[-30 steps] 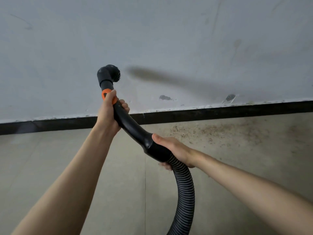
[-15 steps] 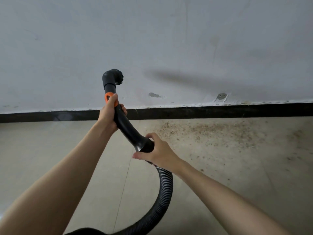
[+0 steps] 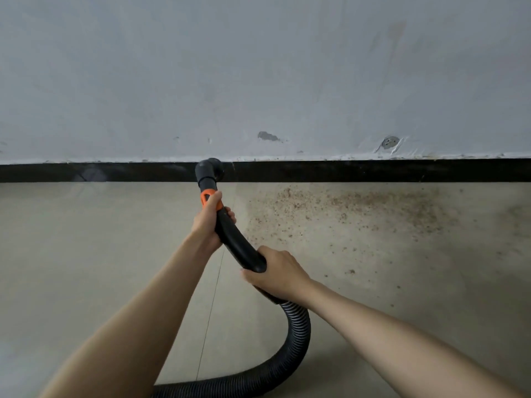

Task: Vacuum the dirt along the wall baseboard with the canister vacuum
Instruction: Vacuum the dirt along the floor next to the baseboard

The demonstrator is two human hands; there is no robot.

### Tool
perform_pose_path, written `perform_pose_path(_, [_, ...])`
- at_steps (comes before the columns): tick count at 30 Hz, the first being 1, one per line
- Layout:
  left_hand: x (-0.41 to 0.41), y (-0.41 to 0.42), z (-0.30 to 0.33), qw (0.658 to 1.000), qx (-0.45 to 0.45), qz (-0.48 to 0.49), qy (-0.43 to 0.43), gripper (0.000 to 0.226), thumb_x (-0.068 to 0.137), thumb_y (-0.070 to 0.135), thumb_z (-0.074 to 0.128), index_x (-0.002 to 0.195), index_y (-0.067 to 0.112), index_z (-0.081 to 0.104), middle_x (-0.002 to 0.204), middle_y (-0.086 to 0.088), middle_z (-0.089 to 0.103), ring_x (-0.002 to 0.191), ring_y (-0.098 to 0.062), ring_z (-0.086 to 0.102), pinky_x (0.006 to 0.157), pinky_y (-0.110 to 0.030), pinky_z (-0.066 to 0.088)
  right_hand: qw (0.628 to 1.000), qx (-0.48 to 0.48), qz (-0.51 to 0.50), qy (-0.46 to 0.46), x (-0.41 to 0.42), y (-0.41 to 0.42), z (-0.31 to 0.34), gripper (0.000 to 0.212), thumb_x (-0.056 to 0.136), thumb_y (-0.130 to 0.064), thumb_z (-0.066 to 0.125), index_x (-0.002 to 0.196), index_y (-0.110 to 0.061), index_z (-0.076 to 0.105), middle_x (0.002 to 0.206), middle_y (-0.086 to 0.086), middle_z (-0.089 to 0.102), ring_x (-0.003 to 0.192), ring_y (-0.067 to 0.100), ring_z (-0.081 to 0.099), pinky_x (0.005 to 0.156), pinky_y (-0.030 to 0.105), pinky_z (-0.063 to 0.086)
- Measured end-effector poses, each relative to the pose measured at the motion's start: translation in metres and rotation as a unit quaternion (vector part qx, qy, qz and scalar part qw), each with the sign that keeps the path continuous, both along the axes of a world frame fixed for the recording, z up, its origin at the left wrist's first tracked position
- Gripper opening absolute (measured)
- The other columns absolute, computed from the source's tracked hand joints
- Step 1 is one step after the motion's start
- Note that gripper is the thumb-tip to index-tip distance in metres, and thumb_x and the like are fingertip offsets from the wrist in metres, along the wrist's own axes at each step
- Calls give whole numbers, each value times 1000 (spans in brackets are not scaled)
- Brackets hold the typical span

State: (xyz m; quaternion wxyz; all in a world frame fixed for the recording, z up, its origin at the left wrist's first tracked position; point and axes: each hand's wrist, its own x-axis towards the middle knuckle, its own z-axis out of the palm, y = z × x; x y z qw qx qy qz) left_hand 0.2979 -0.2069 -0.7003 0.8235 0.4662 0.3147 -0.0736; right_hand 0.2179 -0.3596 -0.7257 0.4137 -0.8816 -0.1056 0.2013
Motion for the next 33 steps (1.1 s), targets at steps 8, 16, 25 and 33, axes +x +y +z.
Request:
perform_pose_path(8, [-43, 8, -74, 995, -70, -9, 75, 24, 92, 31, 58, 95, 14, 42, 60, -2, 46, 49, -12, 49, 49, -23, 47, 985, -149, 83, 29, -21, 4, -33, 39, 88, -62, 49, 93, -23, 45, 72, -7, 52, 66, 19, 55, 54, 31, 38])
perform_pose_path(16, [-79, 3, -106, 988, -73, -56, 123, 30, 92, 33, 57, 107, 13, 40, 61, -4, 48, 51, -16, 53, 56, -30, 48, 976, -122, 96, 154, -44, -1, -42, 32, 94, -53, 47, 94, -21, 46, 79, 0, 63, 65, 20, 62, 60, 33, 49])
perform_pose_path(25, [-100, -10, -106, 974, 30, -170, 147, 35, 94, 42, 52, 105, 10, 46, 81, -10, 57, 74, -18, 57, 63, -29, 47, 975, -138, 55, 168, -69, -1, -48, 50, 95, -62, 35, 109, -14, 45, 82, 8, 66, 66, 25, 66, 65, 40, 56])
perform_pose_path(33, [-115, -26, -98, 960, 93, -207, 165, 33, 92, 39, 54, 95, 6, 50, 80, -7, 48, 73, -18, 52, 63, -28, 46, 977, -35, -23, 210, -86, 0, -50, 37, 98, -52, 37, 96, -15, 38, 68, 5, 57, 36, 12, 53, 39, 22, 42])
